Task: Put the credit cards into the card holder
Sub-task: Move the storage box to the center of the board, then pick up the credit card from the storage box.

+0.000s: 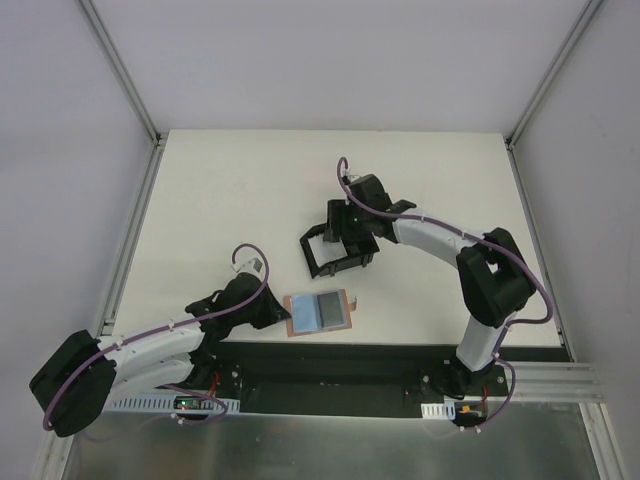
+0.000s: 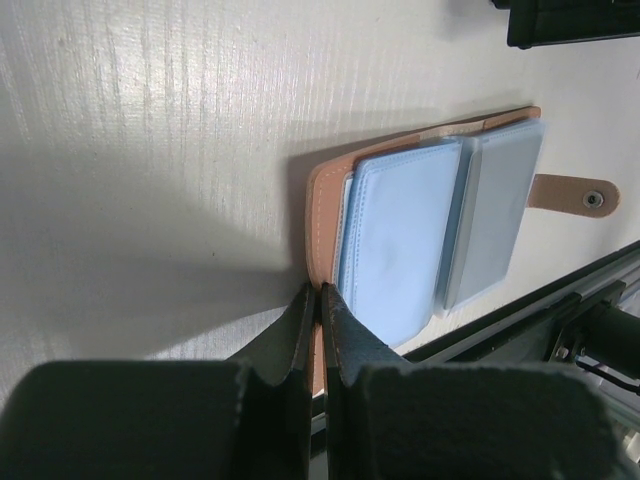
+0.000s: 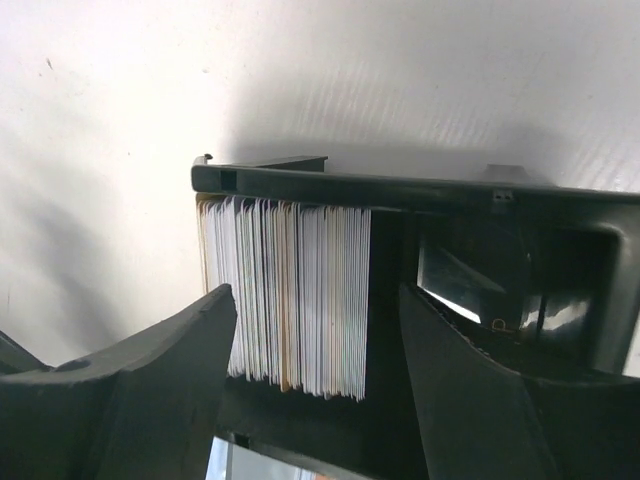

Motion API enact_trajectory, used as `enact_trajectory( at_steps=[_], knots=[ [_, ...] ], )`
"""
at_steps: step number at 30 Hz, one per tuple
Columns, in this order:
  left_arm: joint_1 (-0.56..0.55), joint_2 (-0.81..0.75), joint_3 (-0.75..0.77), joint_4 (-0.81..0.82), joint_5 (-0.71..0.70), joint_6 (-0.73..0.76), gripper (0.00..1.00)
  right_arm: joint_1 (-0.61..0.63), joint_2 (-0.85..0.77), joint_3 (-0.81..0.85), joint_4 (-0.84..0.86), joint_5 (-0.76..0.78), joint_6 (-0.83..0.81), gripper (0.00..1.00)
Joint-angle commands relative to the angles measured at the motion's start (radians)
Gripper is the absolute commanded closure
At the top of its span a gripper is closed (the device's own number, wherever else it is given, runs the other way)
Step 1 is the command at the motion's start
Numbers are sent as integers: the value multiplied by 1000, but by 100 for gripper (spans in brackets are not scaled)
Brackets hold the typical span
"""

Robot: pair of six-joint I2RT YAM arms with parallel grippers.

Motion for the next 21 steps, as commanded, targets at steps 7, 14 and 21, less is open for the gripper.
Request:
enact_trajectory(
  at_steps=[7, 14, 21],
  knots=[
    [15, 12, -3, -28, 3, 21, 100, -4, 79, 63, 4, -88, 2, 30],
    [18, 29, 8, -24, 12, 28, 100, -4, 59, 63, 17, -114, 19, 33],
    [20, 38, 14, -19, 20, 32, 100, -2, 31, 53, 17, -108, 16, 43]
  ],
)
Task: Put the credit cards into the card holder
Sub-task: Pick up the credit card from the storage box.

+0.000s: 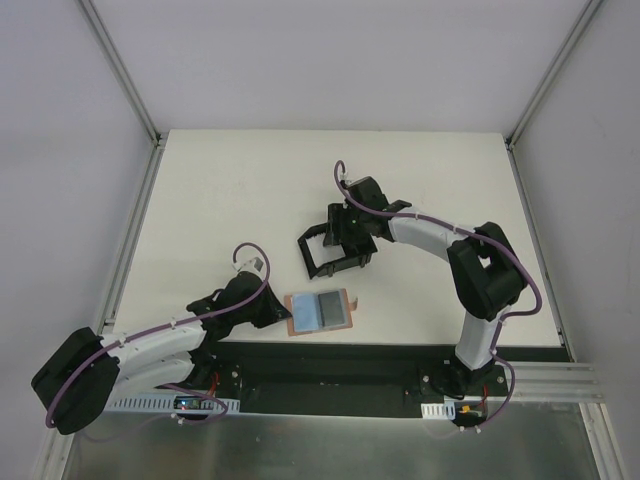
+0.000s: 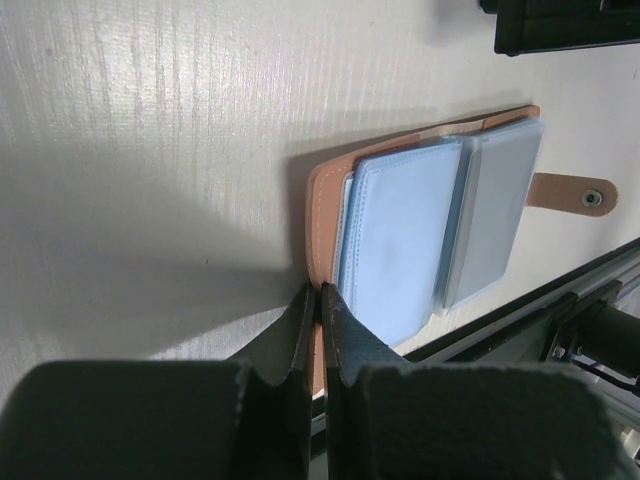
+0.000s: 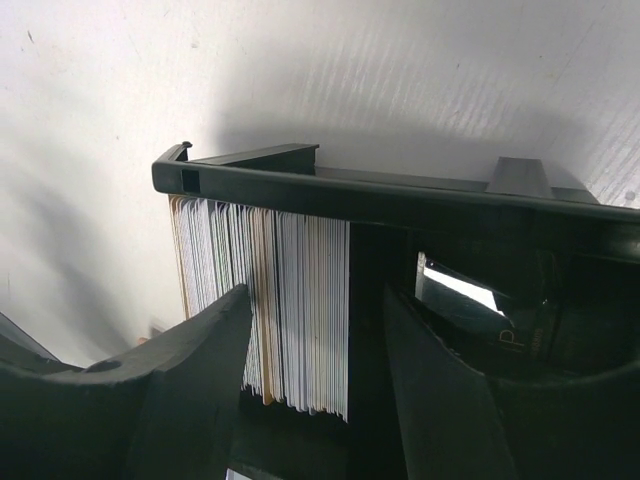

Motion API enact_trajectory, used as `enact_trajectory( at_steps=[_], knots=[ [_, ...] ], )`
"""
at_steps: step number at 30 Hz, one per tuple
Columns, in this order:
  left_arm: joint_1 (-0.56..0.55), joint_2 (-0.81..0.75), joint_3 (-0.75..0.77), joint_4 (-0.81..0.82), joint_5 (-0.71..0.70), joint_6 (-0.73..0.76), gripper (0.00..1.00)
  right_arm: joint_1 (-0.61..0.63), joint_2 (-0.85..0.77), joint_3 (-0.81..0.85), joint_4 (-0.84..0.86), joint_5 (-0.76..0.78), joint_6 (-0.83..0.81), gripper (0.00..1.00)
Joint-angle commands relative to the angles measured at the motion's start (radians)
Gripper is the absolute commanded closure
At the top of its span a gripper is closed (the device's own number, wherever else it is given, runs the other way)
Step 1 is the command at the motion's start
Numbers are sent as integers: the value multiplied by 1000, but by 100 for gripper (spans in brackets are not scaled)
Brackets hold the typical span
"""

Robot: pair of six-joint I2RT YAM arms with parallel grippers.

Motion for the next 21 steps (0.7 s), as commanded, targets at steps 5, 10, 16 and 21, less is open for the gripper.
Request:
enact_trajectory(
  at_steps=[5, 10, 16, 21],
  knots=[
    [12, 19, 9, -34, 10, 27, 100, 0, -61, 26, 14, -30, 7, 48],
    [12, 22, 10, -29, 12, 27, 100, 0, -75, 23, 12, -36, 7, 54],
    [13, 32, 10, -26, 17, 30, 100, 0, -84, 23, 5, -32, 4, 61],
    [13, 29, 7, -25, 20, 27, 100, 0, -95, 23, -5, -29, 0, 69]
  ],
)
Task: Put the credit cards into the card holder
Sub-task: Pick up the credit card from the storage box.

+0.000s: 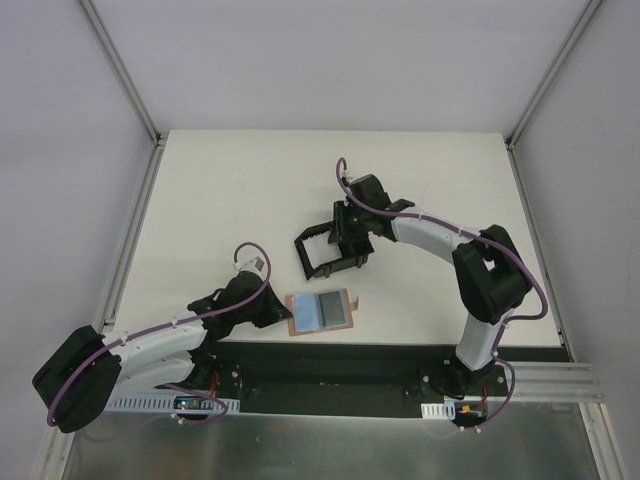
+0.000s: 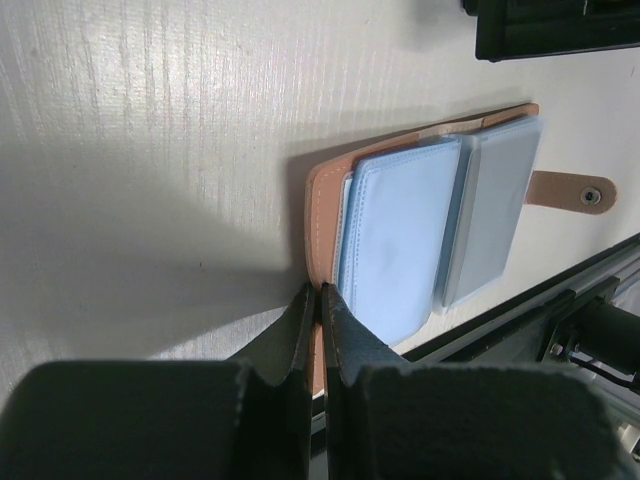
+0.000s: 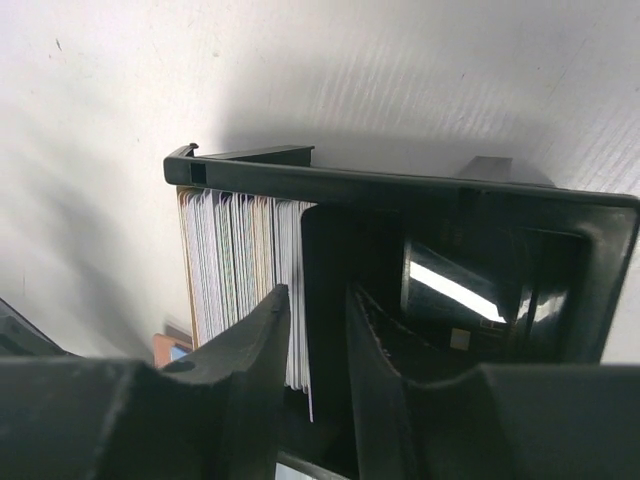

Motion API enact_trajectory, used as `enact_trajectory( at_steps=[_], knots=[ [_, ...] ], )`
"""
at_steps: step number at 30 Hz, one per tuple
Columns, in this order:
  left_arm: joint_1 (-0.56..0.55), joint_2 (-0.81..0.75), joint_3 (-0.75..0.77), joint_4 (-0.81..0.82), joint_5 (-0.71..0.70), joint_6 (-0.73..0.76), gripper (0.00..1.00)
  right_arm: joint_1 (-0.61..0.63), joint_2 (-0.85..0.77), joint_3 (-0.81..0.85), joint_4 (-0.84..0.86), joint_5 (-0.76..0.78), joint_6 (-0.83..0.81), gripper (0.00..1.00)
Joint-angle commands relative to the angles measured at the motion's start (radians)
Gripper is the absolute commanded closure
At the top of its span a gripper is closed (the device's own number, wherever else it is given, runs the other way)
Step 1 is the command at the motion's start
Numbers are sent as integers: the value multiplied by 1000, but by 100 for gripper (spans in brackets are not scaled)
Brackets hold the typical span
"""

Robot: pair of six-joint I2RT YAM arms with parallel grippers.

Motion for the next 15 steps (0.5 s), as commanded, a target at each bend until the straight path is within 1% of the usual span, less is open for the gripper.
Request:
enact_trajectory(
  at_steps=[1, 6, 9, 11, 15],
  knots=[
    [13, 12, 5, -38, 4, 25, 100, 1, -71, 24, -5, -23, -1, 72],
    [12, 11, 3, -36, 6, 27, 100, 1, -93, 36, -28, 0, -18, 84],
    [13, 14, 5, -34, 7, 27, 100, 1, -108, 47, -57, 34, -41, 86],
    [13, 12, 3, -36, 9, 27, 100, 1, -116, 63, -78, 54, -58, 90],
    [13, 12, 0, -34, 9, 27, 100, 1, -127, 97, -119, 105, -92, 100]
  ],
)
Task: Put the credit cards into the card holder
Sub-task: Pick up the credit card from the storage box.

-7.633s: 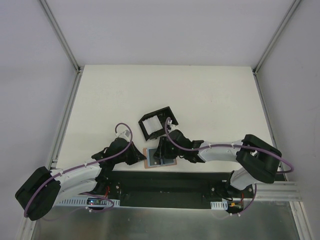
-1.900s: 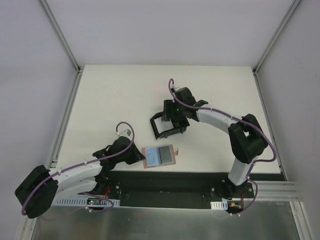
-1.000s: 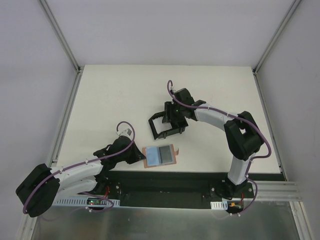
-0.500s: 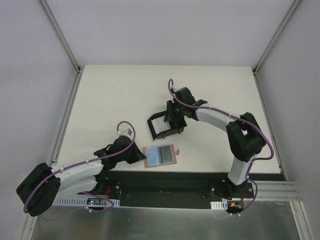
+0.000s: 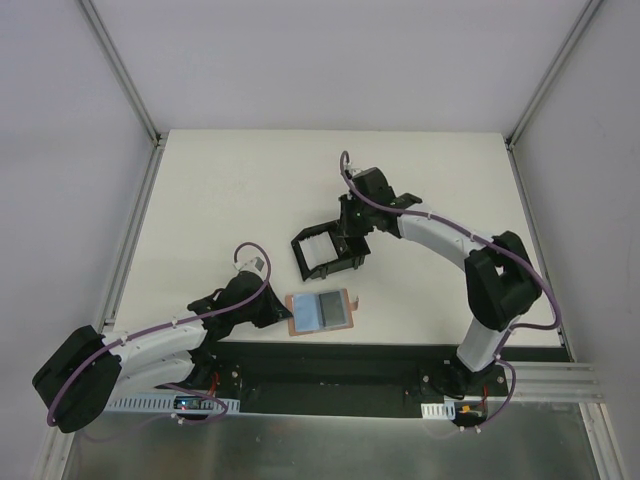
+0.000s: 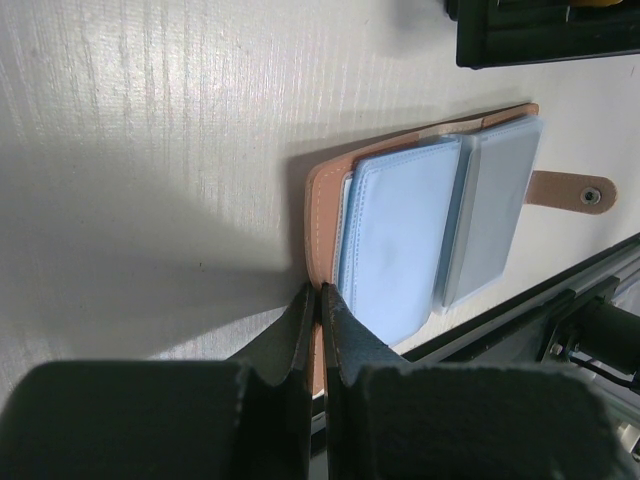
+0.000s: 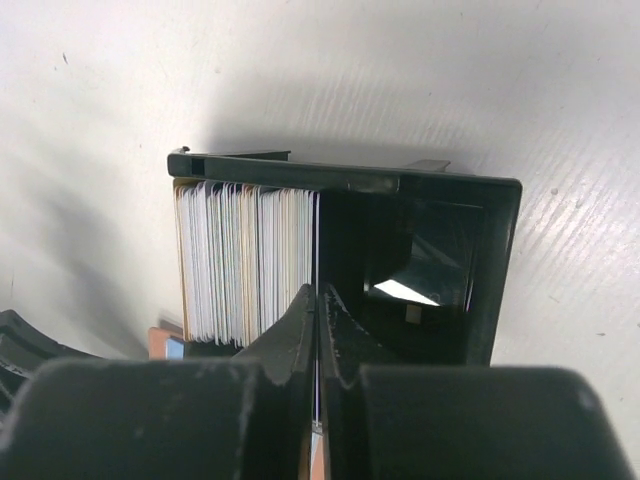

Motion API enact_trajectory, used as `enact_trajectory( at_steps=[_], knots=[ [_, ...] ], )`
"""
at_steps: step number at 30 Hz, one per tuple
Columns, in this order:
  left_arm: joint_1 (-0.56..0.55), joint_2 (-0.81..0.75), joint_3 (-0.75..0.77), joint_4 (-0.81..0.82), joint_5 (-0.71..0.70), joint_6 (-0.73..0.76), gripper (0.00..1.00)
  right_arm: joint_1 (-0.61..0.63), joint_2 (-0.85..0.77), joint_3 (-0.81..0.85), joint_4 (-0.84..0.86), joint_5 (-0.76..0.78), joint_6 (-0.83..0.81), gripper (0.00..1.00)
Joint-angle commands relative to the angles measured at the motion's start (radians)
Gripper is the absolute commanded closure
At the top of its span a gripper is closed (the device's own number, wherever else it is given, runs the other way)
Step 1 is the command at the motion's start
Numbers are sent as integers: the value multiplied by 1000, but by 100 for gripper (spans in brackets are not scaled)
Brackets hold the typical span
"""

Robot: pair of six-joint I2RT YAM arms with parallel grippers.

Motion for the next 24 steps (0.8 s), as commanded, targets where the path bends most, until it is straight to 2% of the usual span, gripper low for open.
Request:
enact_trajectory(
  at_steps=[1, 12, 20, 24],
  knots=[
    [13, 10, -1, -32, 6, 27, 100, 2, -70, 75, -57, 62, -55, 100],
    [13, -5, -15, -30, 10, 21, 100, 2, -211, 14, -25, 98, -40, 100],
    [13, -43, -43, -27, -7, 4, 100, 4, -368, -144, 61, 64, 49, 100],
    [13, -77, -58, -29, -13, -2, 100, 4, -445, -245, 135, 0, 118, 100]
  ],
)
